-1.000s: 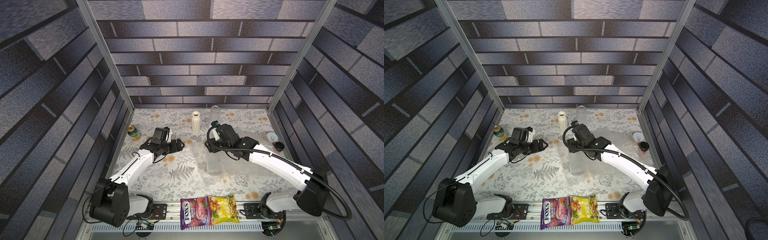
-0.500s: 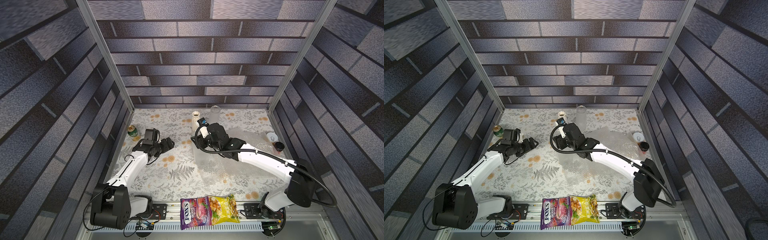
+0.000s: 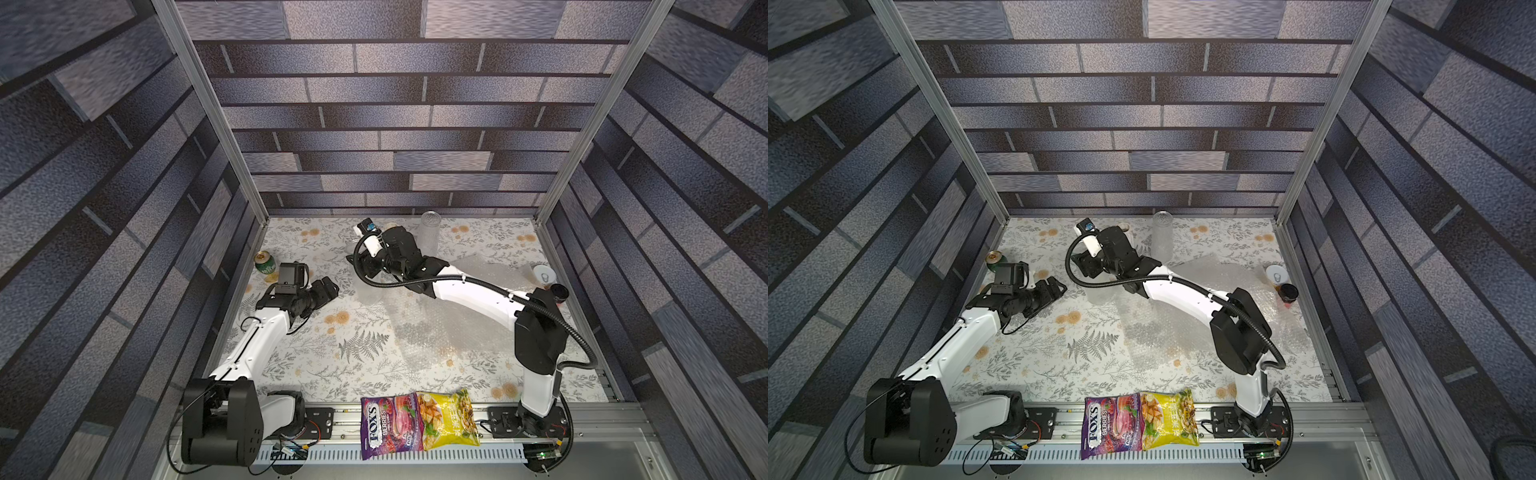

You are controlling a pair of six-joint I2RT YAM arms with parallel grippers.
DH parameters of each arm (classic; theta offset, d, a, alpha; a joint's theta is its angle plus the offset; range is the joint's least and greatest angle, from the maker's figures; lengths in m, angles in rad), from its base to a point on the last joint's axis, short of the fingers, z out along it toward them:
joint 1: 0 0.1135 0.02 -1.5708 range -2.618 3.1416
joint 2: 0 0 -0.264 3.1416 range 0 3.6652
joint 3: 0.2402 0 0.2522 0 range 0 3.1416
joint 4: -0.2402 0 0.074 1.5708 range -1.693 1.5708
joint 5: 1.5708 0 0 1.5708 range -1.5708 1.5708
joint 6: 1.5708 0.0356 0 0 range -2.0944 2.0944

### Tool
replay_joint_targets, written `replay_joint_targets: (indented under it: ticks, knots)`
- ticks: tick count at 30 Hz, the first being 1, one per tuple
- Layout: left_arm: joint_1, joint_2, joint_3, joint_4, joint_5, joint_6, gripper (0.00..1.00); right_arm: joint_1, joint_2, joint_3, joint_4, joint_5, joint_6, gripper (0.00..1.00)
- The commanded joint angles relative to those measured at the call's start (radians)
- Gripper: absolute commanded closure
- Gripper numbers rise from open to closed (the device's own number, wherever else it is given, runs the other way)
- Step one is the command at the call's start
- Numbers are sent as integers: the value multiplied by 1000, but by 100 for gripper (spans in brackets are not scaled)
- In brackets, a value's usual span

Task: Unwrap the vase from the bubble wrap
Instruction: Pick up the vase from the bubble wrap, then place the vase at the center of the board.

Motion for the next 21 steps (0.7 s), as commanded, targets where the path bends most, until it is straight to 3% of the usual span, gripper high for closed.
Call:
replay_joint_targets:
  ticks: [1,7,12,21]
  knots:
    - [12,-23,-13,-3,-5,-10,13,3,46,102,126,-41,-47,57]
    - [18,-13,-5,0,-5,-4,13,-21,165,218,143,-79,-69,57]
    - [18,-10,-3,1,-5,-4,13,-67,236,265,212,-144,1,57]
    - [23,-7,-2,-2,-14,-1,13,-94,263,212,387,-142,14,57]
